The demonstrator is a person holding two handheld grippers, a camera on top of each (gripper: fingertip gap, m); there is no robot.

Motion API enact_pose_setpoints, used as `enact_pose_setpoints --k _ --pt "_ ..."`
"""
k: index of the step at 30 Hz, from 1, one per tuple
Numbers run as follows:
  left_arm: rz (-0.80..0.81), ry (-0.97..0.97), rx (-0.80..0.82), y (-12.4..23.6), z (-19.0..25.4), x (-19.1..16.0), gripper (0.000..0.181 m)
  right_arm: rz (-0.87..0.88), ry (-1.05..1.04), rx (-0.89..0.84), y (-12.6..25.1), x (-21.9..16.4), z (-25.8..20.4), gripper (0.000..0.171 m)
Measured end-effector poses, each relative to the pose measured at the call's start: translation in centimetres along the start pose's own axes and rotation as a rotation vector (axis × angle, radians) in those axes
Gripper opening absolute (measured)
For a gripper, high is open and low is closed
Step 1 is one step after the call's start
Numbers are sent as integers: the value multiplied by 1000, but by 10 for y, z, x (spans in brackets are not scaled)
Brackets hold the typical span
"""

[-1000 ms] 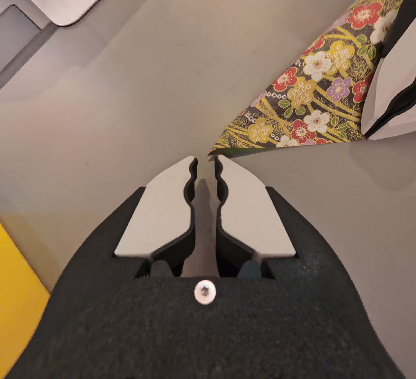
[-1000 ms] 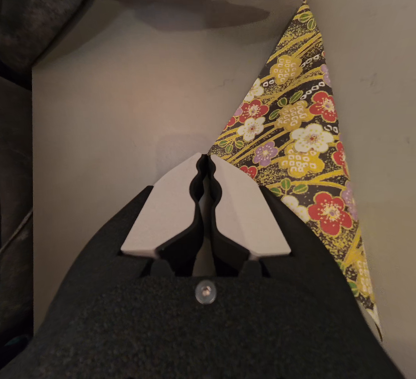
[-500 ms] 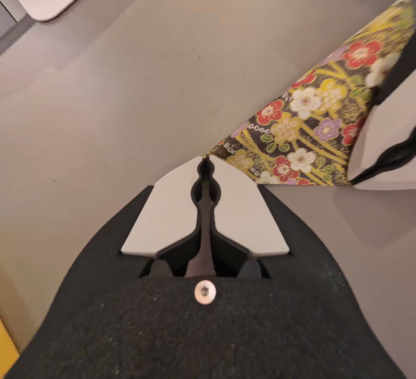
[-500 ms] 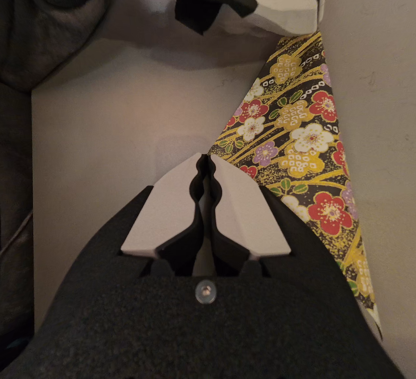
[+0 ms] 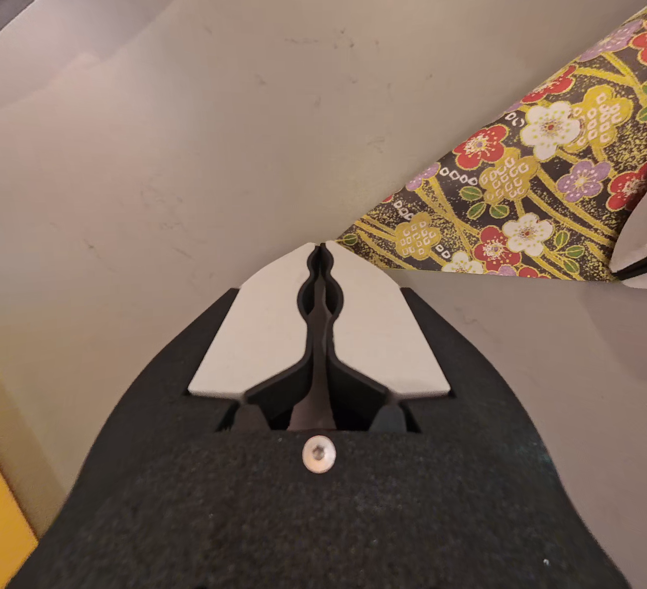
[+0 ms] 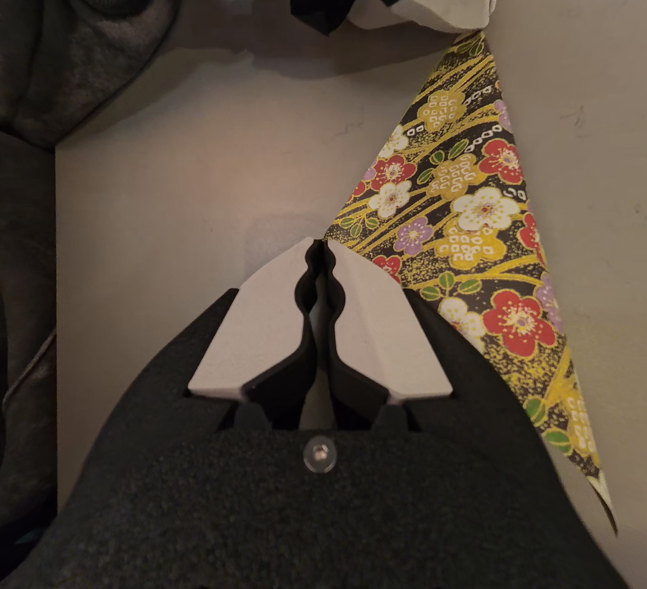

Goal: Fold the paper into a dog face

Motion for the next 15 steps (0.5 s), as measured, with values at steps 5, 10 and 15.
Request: enact_pose_setpoints --k 5,10,15 --pt "-14 -6 21 1 -6 -1 0 1 0 1 0 0 0 0" --pt "13 -31 12 14 -5 4 0 2 -2 2 0 0 0 0" --pt "82 -28 -53 35 6 14 0 3 -2 4 0 0 0 0"
Point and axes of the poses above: each gripper's, where its closed fingertips meet, y back along the fingers, x out of its top, z = x × y across the jaws, the point moved 4 cm from there along y, back along the fingers, and after that the axes turned 10 degrees about y, right-handed, at the moved point
